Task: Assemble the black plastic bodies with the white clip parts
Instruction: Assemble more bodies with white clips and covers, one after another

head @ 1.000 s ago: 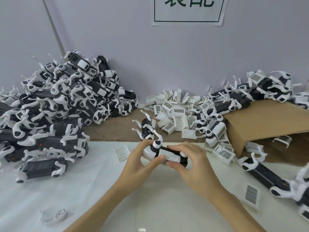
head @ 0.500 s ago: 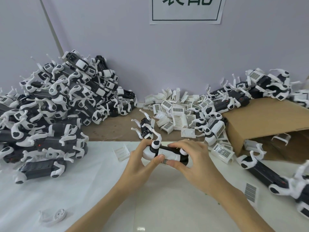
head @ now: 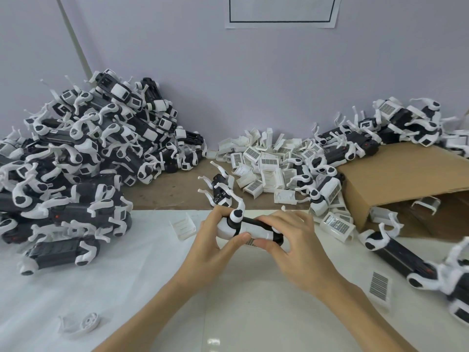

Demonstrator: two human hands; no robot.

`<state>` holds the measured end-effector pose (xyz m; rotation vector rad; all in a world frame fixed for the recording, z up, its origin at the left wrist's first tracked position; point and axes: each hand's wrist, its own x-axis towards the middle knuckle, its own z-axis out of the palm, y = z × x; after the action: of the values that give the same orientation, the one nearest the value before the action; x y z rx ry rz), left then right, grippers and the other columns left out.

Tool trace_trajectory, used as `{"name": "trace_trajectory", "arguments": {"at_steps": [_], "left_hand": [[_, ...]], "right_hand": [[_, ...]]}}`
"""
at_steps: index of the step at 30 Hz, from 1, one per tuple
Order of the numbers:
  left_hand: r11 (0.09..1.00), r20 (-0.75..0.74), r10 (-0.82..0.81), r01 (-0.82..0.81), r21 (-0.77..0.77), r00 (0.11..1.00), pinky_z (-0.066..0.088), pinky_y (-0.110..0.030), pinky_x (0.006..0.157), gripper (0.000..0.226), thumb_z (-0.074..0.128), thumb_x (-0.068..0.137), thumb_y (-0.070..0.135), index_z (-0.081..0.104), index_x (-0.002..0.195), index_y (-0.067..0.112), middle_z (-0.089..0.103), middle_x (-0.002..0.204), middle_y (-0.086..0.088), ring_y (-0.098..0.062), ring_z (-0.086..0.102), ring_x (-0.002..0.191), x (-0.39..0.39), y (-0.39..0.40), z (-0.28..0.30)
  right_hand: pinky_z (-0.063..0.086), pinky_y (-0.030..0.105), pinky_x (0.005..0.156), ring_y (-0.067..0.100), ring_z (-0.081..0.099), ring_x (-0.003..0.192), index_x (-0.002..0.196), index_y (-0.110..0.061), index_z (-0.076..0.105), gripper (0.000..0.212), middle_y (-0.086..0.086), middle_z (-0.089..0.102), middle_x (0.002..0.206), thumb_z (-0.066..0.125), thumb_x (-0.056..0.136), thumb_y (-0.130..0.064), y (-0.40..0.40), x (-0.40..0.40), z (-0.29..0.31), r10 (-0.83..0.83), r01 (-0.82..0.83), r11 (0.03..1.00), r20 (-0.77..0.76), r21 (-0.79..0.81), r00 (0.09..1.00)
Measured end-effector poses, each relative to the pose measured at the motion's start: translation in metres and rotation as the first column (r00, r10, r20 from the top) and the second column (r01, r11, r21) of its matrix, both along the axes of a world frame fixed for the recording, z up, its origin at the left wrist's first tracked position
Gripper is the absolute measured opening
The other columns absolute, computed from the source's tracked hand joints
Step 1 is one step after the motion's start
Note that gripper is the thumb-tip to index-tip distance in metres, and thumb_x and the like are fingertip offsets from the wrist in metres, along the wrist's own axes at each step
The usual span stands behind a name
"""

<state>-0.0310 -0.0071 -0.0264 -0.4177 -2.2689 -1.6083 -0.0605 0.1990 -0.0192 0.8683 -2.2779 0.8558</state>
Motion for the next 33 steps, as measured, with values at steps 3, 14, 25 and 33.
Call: {"name": "trace_trajectory", "arguments": {"at_steps": [3,14,25,33], "left_hand": [[0.999,0.013,0.007,-0.006,-0.044,1.000,0.046,-0.059,0.103,0.040,0.068,0.094,0.053,0.059,0.124,0.028,0.068,0.111,0.009,-0.030,0.060,0.113,-0.001,-0.004,0.001],[0.998,0.001,0.005,-0.005,-0.065,1.000,0.047,-0.055,0.106,0.037,0.083,0.091,0.030,0.070,0.124,0.020,0.074,0.120,0.002,-0.026,0.066,0.119,-0.005,-0.005,-0.003],[0.999,0.035,-0.026,0.027,-0.038,0.999,0.051,-0.047,0.102,0.031,0.078,0.093,0.043,0.072,0.119,0.027,0.077,0.113,0.007,-0.023,0.069,0.114,-0.006,-0.004,0.000],[0.943,-0.268,-0.127,0.032,-0.332,0.955,0.033,-0.030,0.123,0.082,0.087,0.087,0.041,0.043,0.155,0.029,0.032,0.166,0.004,-0.021,0.033,0.156,-0.007,-0.008,-0.001]], "right_hand": [[0.027,0.025,0.107,-0.008,0.048,0.108,0.117,-0.020,0.074,0.041,-0.016,0.069,0.110,0.070,0.090,-0.051,0.000,0.000,0.001,-0.023,0.024,0.999,-0.040,0.023,0.999],[0.040,0.043,0.099,0.014,0.060,0.104,0.121,-0.016,0.070,0.034,-0.011,0.066,0.109,0.078,0.092,-0.029,-0.007,0.003,-0.007,-0.024,0.023,1.000,0.069,0.019,0.997],[0.032,0.032,0.103,-0.003,0.055,0.102,0.121,-0.026,0.070,0.034,-0.021,0.066,0.111,0.071,0.094,-0.047,0.000,0.001,-0.001,0.013,-0.016,1.000,0.126,0.025,0.992],[0.043,0.030,0.068,0.017,0.057,0.072,0.092,-0.015,0.068,0.035,0.003,0.061,0.077,0.053,0.099,-0.046,0.008,-0.009,0.008,0.358,0.086,0.800,0.588,-0.594,0.726]]}}
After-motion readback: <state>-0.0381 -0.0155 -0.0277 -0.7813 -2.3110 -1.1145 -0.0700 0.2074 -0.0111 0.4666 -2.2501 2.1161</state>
